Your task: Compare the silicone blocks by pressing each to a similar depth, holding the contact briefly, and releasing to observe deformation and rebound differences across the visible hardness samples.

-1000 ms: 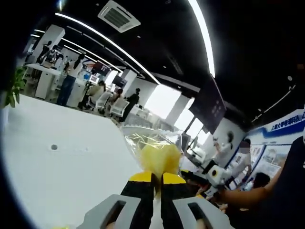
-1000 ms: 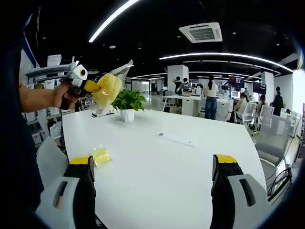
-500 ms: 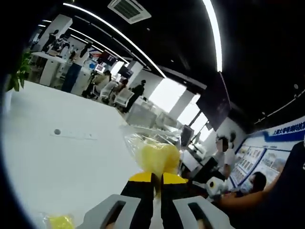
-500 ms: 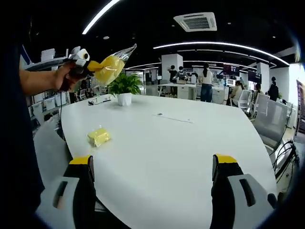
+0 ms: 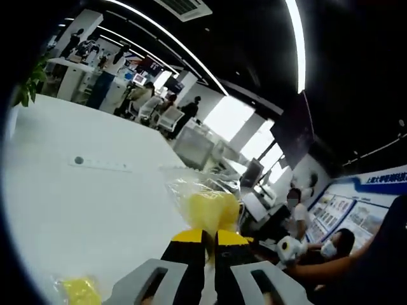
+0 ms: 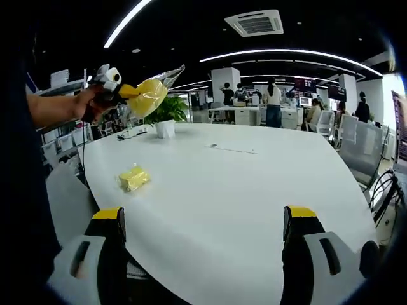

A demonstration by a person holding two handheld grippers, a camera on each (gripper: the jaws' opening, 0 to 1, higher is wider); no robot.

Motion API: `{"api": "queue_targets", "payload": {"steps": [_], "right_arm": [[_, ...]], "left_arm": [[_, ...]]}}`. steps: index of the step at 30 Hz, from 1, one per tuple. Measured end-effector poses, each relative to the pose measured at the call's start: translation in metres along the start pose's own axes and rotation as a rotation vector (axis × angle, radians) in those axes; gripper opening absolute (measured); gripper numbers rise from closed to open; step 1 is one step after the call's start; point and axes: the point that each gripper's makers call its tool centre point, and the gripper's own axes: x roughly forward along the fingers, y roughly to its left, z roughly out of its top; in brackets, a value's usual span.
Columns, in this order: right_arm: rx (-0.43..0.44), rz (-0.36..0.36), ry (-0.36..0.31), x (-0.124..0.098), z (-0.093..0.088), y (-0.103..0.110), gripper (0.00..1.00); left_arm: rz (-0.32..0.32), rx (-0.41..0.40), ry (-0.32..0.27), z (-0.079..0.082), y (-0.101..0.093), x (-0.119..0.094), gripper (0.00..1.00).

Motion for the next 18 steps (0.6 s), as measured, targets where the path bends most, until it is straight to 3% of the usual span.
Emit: {"api": "queue_targets", "payload": {"steps": [18], "right_arm": [[0.023, 0.01, 0.0, 0.007, -0.006, 0.008, 0.97]], "left_arm": [[0.002, -0.117, 0.06, -0.026, 0.016, 0.009, 0.01]]}}
